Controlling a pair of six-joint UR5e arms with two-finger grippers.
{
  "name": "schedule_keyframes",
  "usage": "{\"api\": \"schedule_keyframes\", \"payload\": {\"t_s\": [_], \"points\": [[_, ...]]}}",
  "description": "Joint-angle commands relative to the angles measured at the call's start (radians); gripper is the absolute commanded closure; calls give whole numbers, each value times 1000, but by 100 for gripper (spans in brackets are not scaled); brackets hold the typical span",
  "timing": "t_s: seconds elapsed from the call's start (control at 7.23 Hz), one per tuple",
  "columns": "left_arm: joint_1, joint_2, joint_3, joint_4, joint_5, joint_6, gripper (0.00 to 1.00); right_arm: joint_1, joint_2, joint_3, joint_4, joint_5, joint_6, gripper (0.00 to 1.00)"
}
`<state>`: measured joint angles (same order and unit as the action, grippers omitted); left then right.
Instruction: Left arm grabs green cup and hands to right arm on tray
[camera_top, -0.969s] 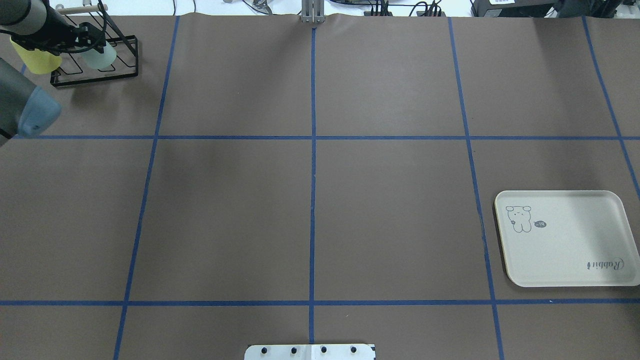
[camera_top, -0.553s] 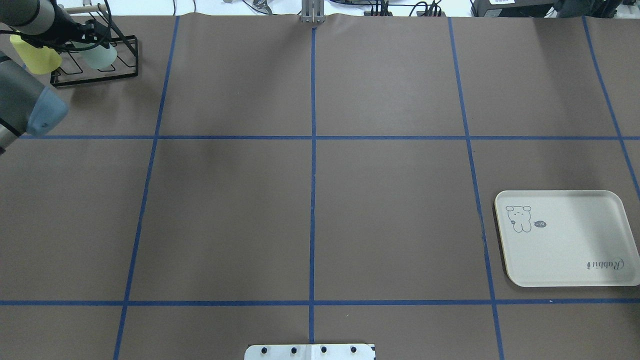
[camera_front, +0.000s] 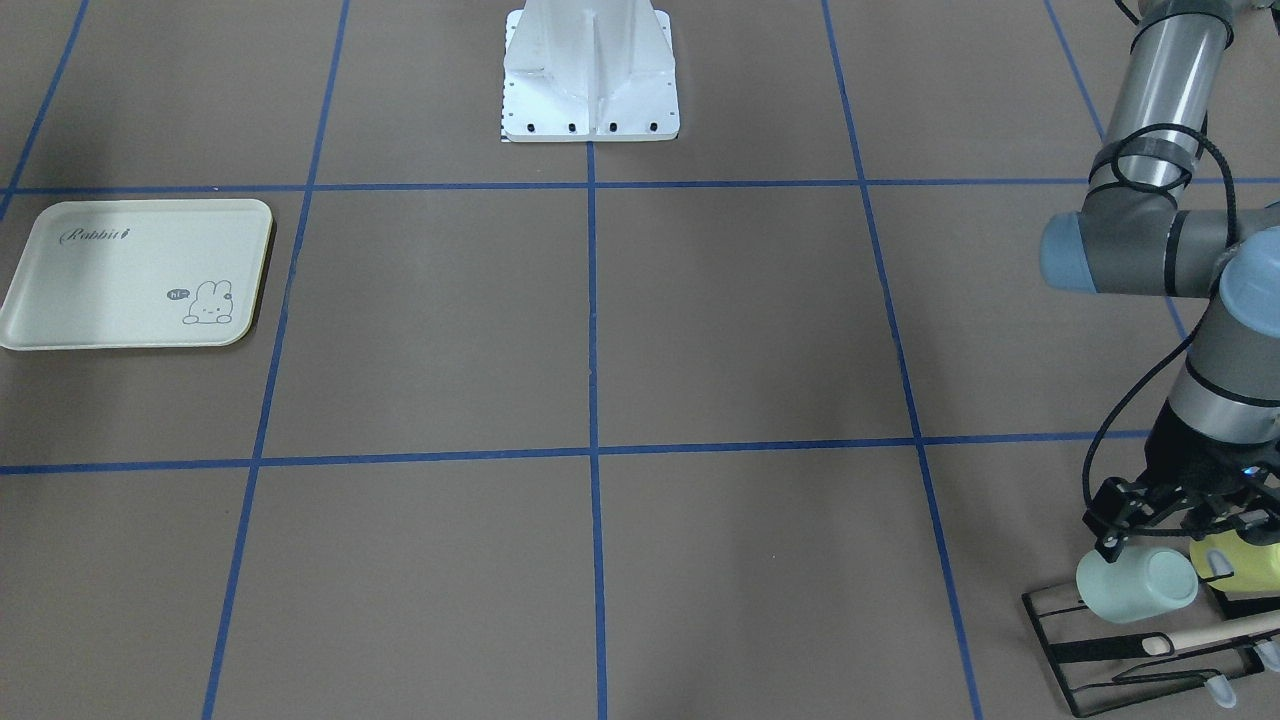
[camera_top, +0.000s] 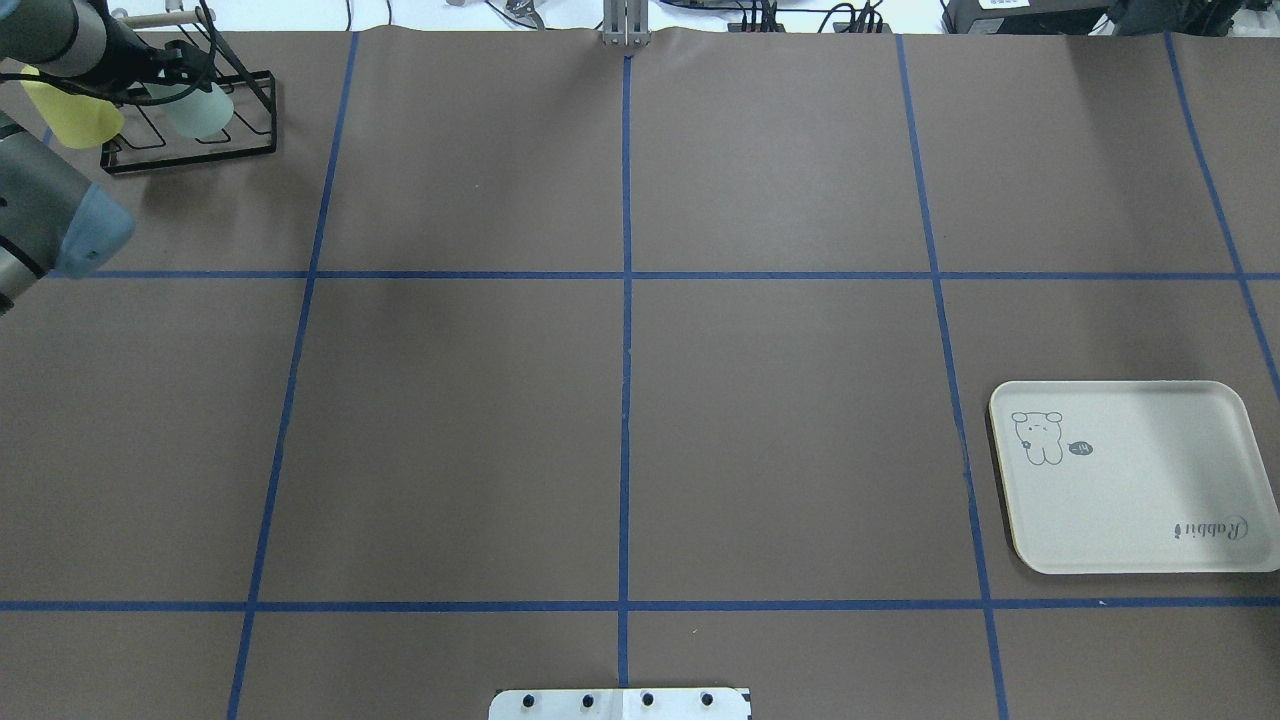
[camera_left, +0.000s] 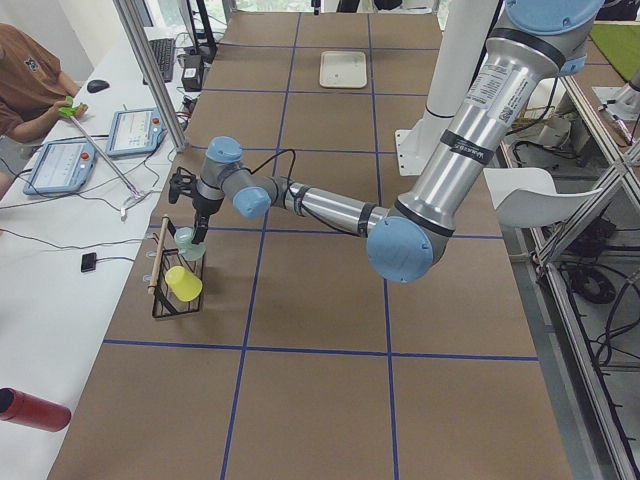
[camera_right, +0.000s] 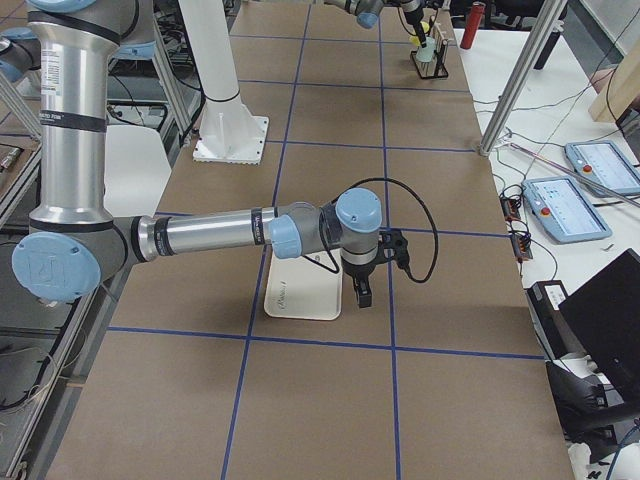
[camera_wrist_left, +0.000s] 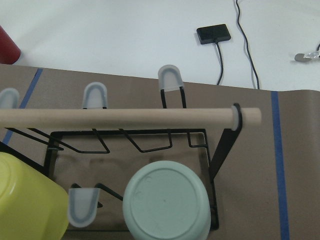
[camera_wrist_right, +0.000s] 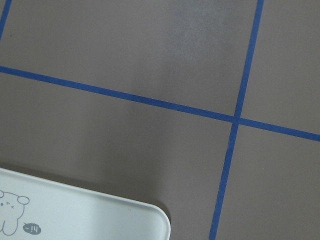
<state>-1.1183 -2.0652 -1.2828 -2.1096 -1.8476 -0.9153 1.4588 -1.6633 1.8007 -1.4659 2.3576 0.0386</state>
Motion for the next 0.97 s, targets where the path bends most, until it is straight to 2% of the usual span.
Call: {"api": "schedule_keyframes", "payload": {"t_s": [0.0,0.28,0.83], "points": [[-2,-48,58,-3,18,0,1,0,-6,-1,16,0,0,0],[-3,-58,109,-47,34,1,2,0,-7,-1,18,-1,1,0],[-3,-70,129,-59,33,10,3,0,-7,2,19,-1,0,0]]}}
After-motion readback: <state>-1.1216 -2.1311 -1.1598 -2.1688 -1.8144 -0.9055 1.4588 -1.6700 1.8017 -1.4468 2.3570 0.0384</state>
